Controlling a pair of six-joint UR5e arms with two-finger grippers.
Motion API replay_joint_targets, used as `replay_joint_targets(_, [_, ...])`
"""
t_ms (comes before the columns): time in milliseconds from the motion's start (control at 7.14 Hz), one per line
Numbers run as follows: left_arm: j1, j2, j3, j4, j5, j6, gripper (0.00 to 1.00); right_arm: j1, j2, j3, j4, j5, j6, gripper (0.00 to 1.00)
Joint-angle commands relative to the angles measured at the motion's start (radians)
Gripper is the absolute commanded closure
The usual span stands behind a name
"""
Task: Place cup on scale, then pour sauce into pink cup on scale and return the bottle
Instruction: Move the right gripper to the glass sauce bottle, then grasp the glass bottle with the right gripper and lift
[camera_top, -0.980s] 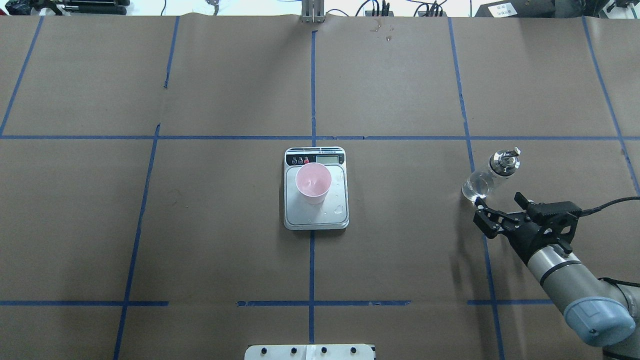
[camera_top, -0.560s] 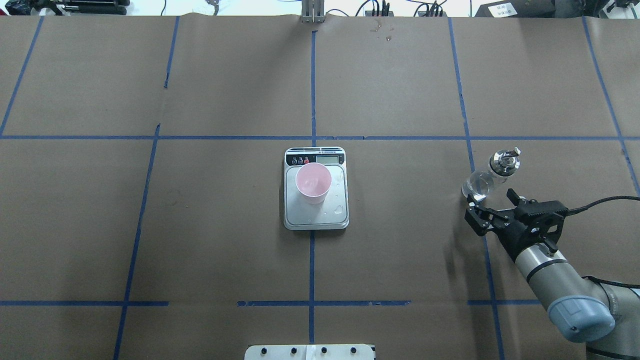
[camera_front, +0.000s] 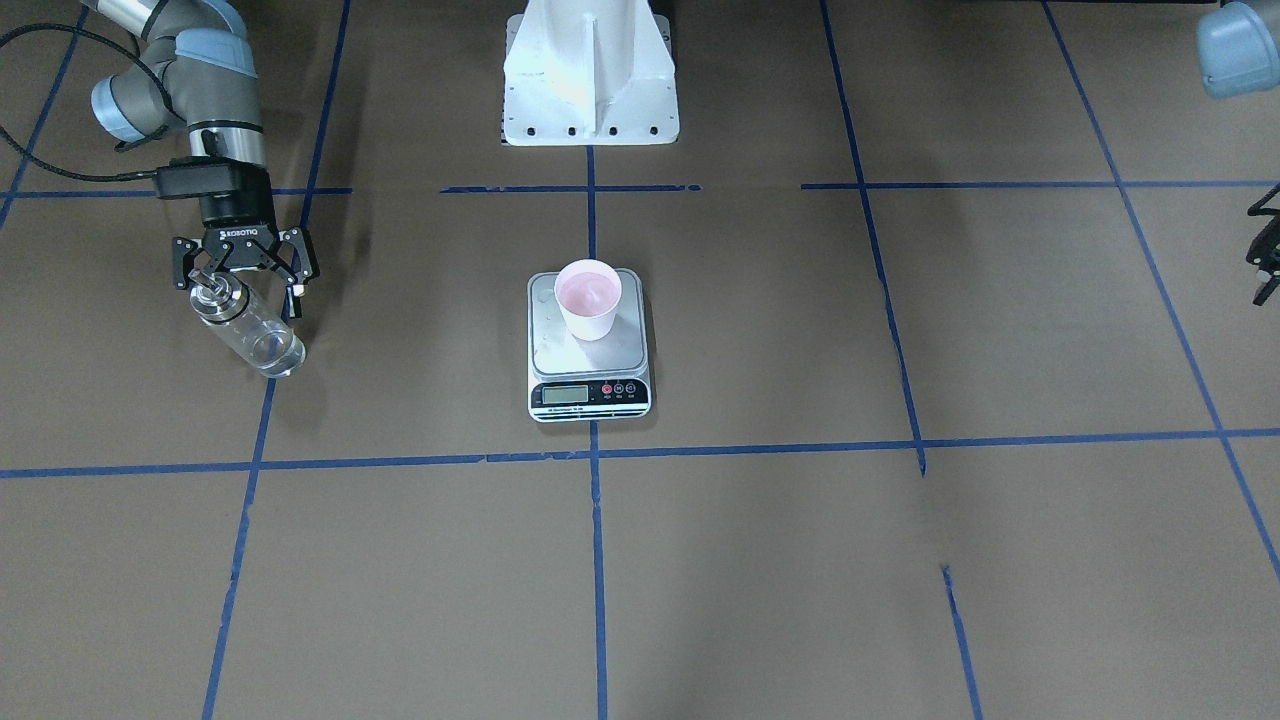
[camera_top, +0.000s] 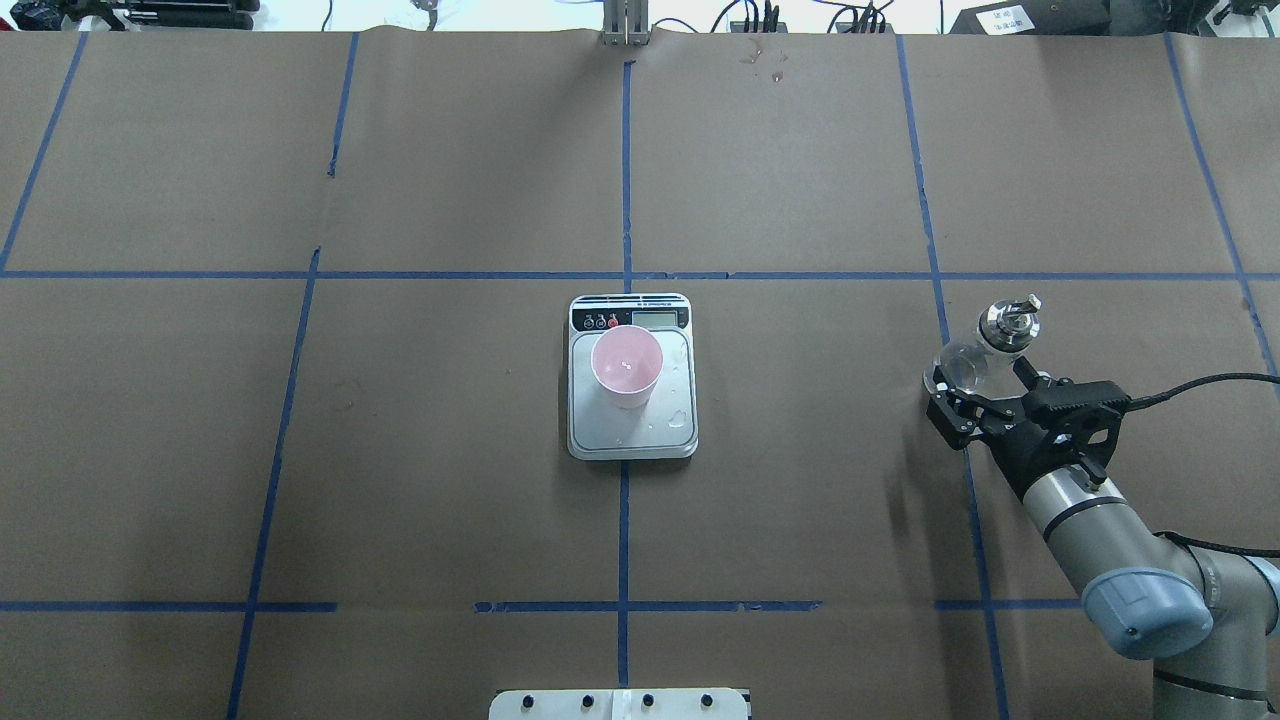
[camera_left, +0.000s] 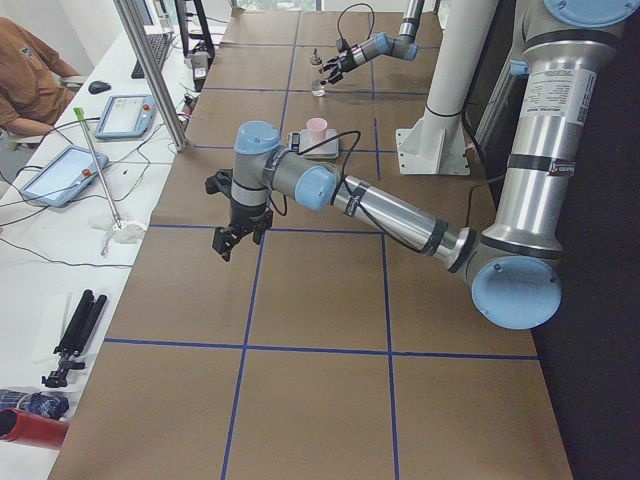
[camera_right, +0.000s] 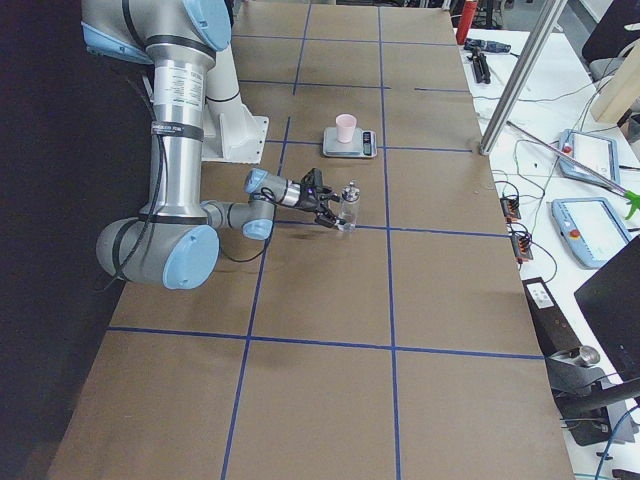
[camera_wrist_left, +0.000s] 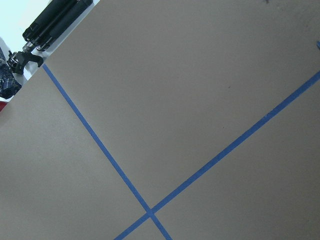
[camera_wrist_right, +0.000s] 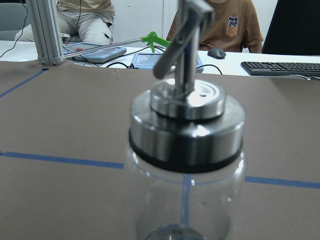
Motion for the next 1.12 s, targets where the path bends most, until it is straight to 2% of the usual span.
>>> replay_joint_targets(0, [0.0, 0.001, -0.001, 0.0, -0.002, 0.0, 0.0, 0.023, 0.01, -0.011, -0.001, 0.003, -0.019, 0.0])
replay_joint_targets(420, [0.0, 0.001, -0.001, 0.0, -0.002, 0.0, 0.0, 0.036, 0.055, -0.039, -0.001, 0.008, -0.021, 0.01])
replay_joint_targets(700, [0.0, -0.001, -0.002, 0.002, -0.002, 0.0, 0.0, 0.049, 0.074, -0.053, -0.001, 0.014, -0.022, 0.23])
replay_joint_targets(840, [0.0, -0.002, -0.002, 0.0, -0.003, 0.0, 0.0, 0.062, 0.074, -0.052, 0.0, 0.037, -0.034, 0.46])
replay_joint_targets(980, [0.0, -0.002, -0.005, 0.002, -0.003, -0.002, 0.0, 0.068, 0.074, -0.05, 0.002, 0.038, -0.04, 0.97])
